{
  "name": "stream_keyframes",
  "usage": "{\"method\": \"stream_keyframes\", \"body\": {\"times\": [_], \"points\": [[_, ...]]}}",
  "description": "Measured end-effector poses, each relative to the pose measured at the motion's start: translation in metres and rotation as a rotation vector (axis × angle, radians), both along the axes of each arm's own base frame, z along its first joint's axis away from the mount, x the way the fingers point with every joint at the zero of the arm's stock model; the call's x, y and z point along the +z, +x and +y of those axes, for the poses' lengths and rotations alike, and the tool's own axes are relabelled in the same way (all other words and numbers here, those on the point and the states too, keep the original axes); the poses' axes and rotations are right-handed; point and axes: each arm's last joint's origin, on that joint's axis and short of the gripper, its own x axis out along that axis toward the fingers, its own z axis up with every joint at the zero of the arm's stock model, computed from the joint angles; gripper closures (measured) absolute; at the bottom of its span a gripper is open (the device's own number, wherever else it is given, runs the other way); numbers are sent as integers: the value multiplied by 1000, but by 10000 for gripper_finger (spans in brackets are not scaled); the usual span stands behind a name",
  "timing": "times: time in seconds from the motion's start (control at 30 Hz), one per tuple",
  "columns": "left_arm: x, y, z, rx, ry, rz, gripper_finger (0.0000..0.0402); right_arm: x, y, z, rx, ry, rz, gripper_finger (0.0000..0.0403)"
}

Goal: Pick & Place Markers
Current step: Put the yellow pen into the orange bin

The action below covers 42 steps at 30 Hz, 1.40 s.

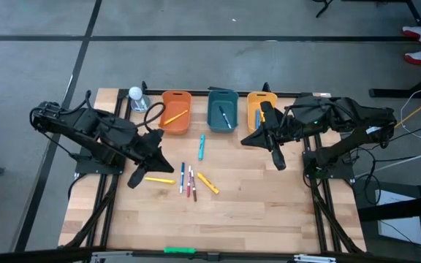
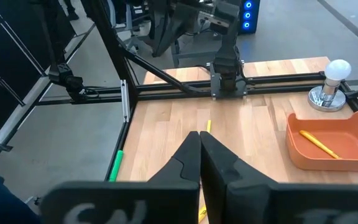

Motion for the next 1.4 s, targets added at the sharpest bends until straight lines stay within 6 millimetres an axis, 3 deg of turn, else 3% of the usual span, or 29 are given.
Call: {"method": "stream_keyframes", "body": {"times": [0.33,0.6,0.9,1.1,1.4], "points": [[-9,-1,2,18,13,97,399,0,0,-1,-19,-7,-1,403],[-19,14,-5,-39,2,151,398,0,0,-1,-19,-7,-2,403],[-54,36,-20,-48,-11,424,398,0,0,-1,-20,-5,-1,403],[-71,47,-28,-18,52,506,398,0,0,-1,-17,-10,-2,403],[-89,45,-26,28,155,678,397,0,0,-1,-17,-10,-2,403]]}}
